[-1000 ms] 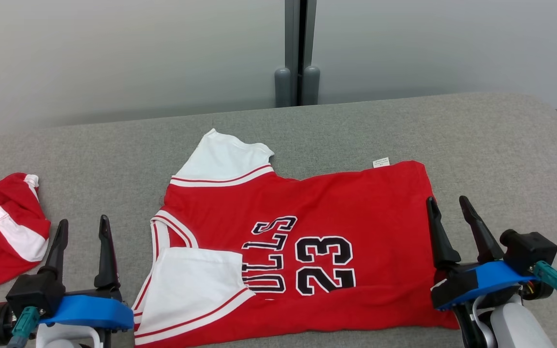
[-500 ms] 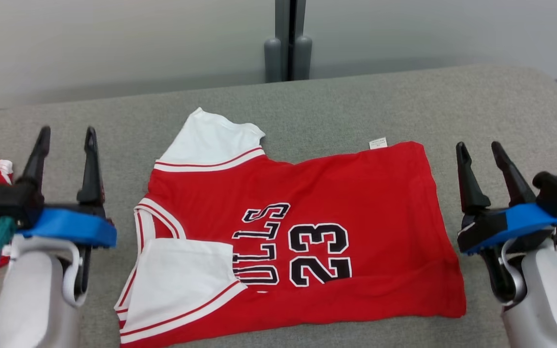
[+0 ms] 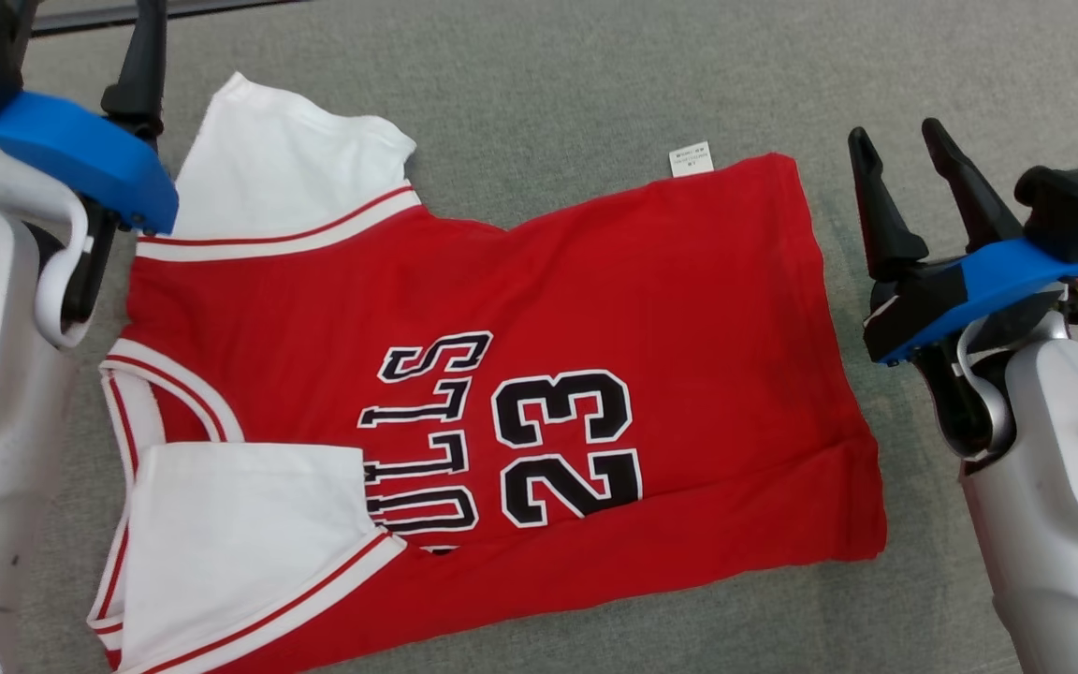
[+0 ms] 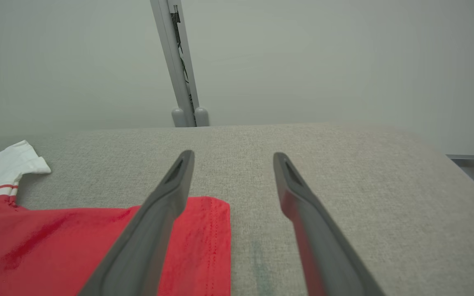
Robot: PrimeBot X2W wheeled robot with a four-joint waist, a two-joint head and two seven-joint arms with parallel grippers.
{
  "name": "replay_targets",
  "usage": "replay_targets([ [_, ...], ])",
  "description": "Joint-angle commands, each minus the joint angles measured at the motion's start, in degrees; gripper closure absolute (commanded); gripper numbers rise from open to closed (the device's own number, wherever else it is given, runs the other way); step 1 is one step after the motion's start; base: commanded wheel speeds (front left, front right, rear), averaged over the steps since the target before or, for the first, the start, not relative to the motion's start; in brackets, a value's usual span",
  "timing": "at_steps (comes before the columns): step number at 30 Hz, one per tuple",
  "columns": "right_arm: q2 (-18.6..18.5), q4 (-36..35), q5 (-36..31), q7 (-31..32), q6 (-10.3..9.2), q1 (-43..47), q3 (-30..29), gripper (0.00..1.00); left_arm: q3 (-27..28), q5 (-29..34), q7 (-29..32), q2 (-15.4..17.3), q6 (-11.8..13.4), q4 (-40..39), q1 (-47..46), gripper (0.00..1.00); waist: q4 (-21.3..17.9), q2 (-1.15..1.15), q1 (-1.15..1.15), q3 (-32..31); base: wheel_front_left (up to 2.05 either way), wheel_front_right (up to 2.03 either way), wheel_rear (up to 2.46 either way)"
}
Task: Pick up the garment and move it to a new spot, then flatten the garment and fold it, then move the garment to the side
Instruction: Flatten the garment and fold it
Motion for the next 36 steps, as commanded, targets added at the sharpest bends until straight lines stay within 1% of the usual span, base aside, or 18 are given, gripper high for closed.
replay_targets([
  [1, 0.4, 0.1, 0.6, 0.2, 0.03, -1.5, 0.7, 0.0, -2.0, -1.2, 0.9, 1.1, 0.0, 1.4, -2.7, 0.0, -0.2, 0.0, -0.01, 1.7, 0.0, 0.0, 0.0],
  [6, 1.3, 0.6, 1.5, -1.0, 0.03, -3.9, 2.7, 0.0, -9.6, -5.4, 3.3, 3.4, 0.0, 6.0, -8.8, 0.0, -2.3, 0.0, -0.01, 5.4, 0.0, 0.0, 0.0],
  [11, 2.0, 1.8, 2.4, -2.2, 0.03, -5.7, 4.3, 0.0, -15.8, -10.2, 5.8, 5.2, 0.0, 10.9, -12.3, 0.0, -3.9, 0.0, -0.01, 7.8, 0.0, 0.0, 0.0],
  [19, 2.5, 3.7, 3.8, -3.7, 0.03, -8.0, 6.5, 0.0, -23.1, -16.6, 9.5, 7.8, 0.0, 15.7, -14.0, 0.0, -5.5, 0.0, -0.01, 10.4, 0.0, 0.0, 0.0],
  [23, 2.7, 4.9, 4.2, -4.2, 0.03, -9.1, 7.5, 0.0, -25.6, -19.8, 11.1, 8.6, 0.0, 17.2, -14.4, 0.0, -5.9, 0.0, -0.01, 10.9, 0.0, 0.0, 0.0],
  [25, 2.5, 5.4, 4.5, -4.2, 0.03, -9.7, 8.0, 0.0, -27.0, -21.9, 12.9, 8.3, 0.0, 17.8, -14.4, 0.0, -6.0, 0.0, -0.01, 10.9, 0.0, 0.0, 0.0],
  [26, 2.4, 5.7, 4.8, -4.0, 0.03, -9.9, 8.4, 0.0, -27.5, -23.1, 13.7, 8.3, 0.0, 18.0, -14.3, 0.06, -6.0, 0.0, -0.01, 10.9, 0.0, 0.0, 0.0],
  [27, 2.2, 6.0, 5.0, -3.8, 0.03, -10.1, 8.7, 0.0, -28.1, -24.1, 14.5, 8.2, 0.0, 18.1, -14.2, 0.58, -6.1, 0.0, -0.01, 10.8, 0.0, 0.0, 0.0],
  [28, 1.9, 6.4, 5.1, -3.5, 0.03, -10.4, 9.2, 0.0, -28.9, -24.9, 15.1, 8.3, 0.0, 18.1, -14.3, 1.0, -6.0, 0.0, -0.01, 10.6, 0.0, 0.0, 0.0],
  [32, 0.7, 7.1, 6.6, -1.4, 0.03, -11.5, 11.1, 0.0, -30.7, -26.3, 13.5, 8.8, 0.0, 17.9, -15.8, 1.0, -5.6, 0.0, -0.01, 9.6, 0.0, 0.0, 0.0],
  [36, -0.7, 7.8, 7.9, 1.5, 0.03, -12.5, 12.8, 0.0, -32.5, -27.1, 11.0, 8.2, 0.0, 17.8, -17.1, 1.0, -4.7, 0.0, -0.01, 8.6, 0.0, 0.0, 0.0],
])
